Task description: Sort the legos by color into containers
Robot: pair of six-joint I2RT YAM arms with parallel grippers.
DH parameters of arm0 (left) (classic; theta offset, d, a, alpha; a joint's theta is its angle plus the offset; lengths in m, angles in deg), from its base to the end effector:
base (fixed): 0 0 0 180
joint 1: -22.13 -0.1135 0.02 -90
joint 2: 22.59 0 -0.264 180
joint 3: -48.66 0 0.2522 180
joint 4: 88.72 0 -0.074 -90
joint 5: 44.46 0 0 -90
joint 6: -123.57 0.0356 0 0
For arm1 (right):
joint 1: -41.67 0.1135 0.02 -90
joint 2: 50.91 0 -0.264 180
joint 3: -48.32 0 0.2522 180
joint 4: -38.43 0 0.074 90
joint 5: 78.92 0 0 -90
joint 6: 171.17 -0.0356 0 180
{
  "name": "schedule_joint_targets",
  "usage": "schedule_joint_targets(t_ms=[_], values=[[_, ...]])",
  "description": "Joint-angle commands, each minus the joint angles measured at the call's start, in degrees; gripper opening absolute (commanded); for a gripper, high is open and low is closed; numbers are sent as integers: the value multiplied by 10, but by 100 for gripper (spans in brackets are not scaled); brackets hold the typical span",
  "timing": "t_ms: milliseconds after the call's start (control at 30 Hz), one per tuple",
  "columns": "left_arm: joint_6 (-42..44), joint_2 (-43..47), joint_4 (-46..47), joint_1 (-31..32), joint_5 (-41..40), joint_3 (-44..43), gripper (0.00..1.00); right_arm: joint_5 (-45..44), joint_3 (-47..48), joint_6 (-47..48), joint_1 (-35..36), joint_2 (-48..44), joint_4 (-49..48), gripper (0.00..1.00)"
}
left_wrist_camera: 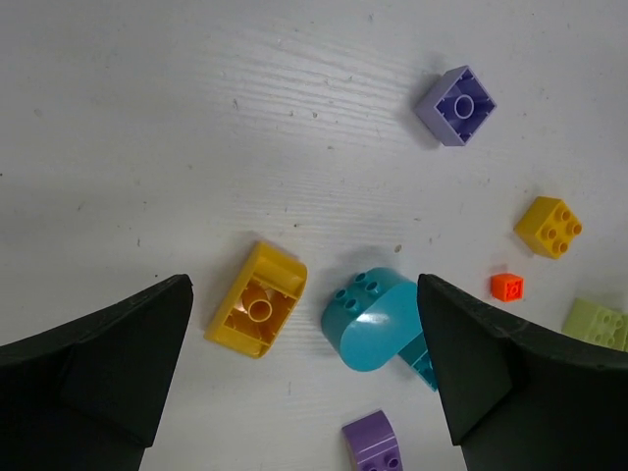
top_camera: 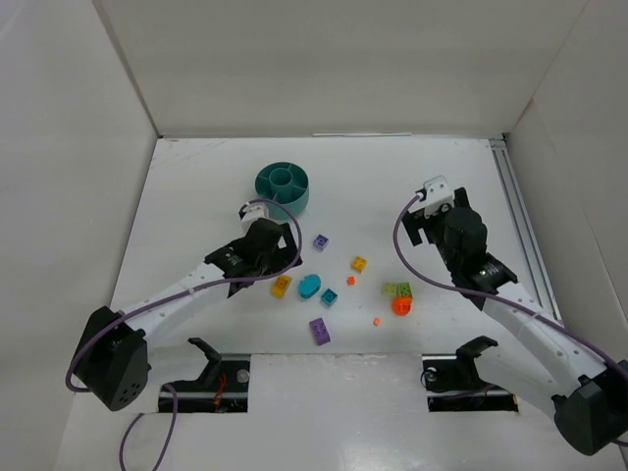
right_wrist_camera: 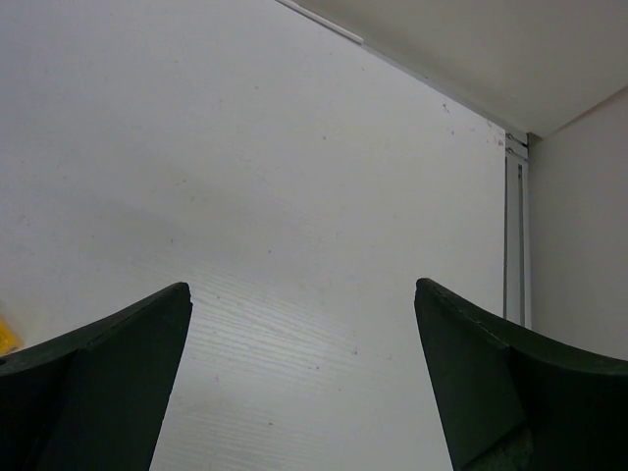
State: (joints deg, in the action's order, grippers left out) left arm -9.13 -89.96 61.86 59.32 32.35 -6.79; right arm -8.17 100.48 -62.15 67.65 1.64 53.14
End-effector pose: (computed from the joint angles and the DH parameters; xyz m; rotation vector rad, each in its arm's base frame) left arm 0.2015 -0.1427 0.2333 -0.2317 2.3018 -0.4659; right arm 0.1989 0.0839 0.2933 -0.4754 1.7619 -0.2222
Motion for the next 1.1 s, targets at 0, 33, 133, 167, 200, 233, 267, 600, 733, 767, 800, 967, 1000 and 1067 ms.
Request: schedule_joint_targets(t_ms=[0, 33, 133, 167, 200, 233, 267, 600, 733, 767, 800, 967, 1000, 1067], values=[[-26, 8, 2, 3, -22, 20, 95, 6, 0, -14, 6, -11, -17, 100], [-26, 8, 11, 3, -22, 27, 93, 17, 0, -14, 6, -4, -17, 100], [-11, 8, 47, 3, 8, 51, 85, 41, 0, -14, 0, 6, -17, 100], [-11, 8, 52, 3, 13, 51, 83, 41, 0, -14, 0, 6, -17, 100], [-4, 8, 57, 3, 19, 58, 81, 41, 0, -14, 0, 6, -17, 100], [-4, 2, 57, 3, 19, 66, 80, 41, 0, -14, 0, 11, -11, 100], [-4, 2, 57, 3, 19, 66, 78, 41, 0, -14, 0, 11, -11, 100], [2, -43, 42, 49, 5, 85, 67, 53, 0, -14, -5, 12, -11, 100], [-4, -72, 22, 54, -11, 73, 61, 53, 0, -14, -5, 18, -11, 99], [-9, -78, 22, 54, -18, 73, 59, 53, 0, -14, -5, 18, -11, 99], [-9, -86, 15, 54, -29, 67, 58, 53, 0, -14, -5, 18, -11, 99], [-8, -99, 15, 67, -39, 51, 45, 53, 0, -14, -5, 23, -11, 99], [-8, -105, 15, 67, -39, 45, 42, 58, 0, -14, -5, 23, -11, 99], [-3, -112, 15, 72, -46, 39, 29, 58, 0, -14, -5, 23, -11, 99]])
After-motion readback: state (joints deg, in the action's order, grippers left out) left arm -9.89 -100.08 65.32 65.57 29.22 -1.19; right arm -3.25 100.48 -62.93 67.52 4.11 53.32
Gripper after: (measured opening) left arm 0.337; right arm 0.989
